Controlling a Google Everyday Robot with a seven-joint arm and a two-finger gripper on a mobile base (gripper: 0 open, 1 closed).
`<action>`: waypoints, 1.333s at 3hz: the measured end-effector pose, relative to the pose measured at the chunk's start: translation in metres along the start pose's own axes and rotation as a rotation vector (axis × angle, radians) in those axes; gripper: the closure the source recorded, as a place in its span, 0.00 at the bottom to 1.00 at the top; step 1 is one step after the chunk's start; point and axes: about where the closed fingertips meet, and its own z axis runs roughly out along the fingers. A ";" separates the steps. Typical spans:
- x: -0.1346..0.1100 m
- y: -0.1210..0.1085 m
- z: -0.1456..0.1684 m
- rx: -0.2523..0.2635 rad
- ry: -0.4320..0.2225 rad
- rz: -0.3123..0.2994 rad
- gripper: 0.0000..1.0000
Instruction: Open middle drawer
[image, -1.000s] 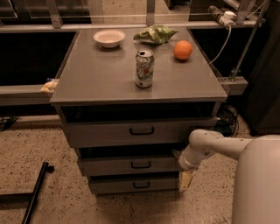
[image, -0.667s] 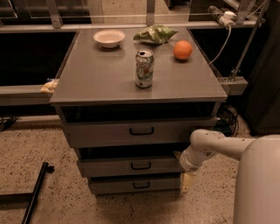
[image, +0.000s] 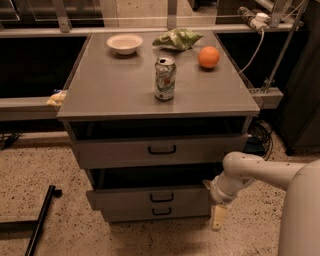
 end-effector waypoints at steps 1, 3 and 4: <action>0.002 0.024 -0.003 -0.038 -0.008 0.029 0.00; -0.004 0.085 -0.017 -0.126 -0.023 0.091 0.00; -0.004 0.085 -0.016 -0.126 -0.023 0.091 0.00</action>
Offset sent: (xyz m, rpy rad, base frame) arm -0.0792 -0.0085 0.0149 0.0183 0.1400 -0.0592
